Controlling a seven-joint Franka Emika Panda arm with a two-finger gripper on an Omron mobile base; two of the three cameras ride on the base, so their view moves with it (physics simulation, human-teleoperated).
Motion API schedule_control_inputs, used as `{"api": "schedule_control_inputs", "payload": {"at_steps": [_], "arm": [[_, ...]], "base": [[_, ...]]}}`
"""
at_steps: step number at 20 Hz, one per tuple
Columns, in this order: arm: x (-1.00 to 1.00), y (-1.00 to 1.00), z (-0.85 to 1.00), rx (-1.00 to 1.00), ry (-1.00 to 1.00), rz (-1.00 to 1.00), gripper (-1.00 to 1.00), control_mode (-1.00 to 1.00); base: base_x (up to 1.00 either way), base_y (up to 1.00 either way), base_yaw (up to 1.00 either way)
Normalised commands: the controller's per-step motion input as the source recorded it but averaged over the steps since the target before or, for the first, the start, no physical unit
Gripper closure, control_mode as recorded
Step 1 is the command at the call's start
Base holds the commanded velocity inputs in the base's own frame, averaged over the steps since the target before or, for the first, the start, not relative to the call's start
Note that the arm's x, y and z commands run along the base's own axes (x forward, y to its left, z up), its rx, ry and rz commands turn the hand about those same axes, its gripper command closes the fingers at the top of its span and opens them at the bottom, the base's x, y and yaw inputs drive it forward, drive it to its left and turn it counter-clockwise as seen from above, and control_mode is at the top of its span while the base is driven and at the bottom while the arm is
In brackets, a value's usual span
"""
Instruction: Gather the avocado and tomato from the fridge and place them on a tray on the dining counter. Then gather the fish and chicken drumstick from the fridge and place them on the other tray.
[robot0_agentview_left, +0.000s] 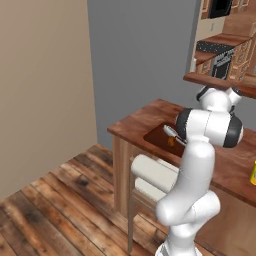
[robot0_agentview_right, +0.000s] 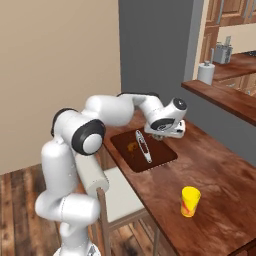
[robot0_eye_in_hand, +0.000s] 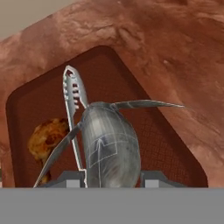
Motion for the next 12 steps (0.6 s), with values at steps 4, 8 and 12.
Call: {"api": "schedule_control_inputs", "payload": {"at_steps": [4,8,12], "arm": [[0.24,0.00,-0.27,0.07,0.00,0.02,1.00,-1.00],[0.28,0.00,-0.30,0.04,0.00,0.01,1.00,-1.00],[0.15,0.00,-0.23,0.00,0.00,0.00,1.00,-1.00]], "base": [[0.00,0.00,0.00],[0.00,0.00,0.00],[0.00,0.00,0.00]]}}
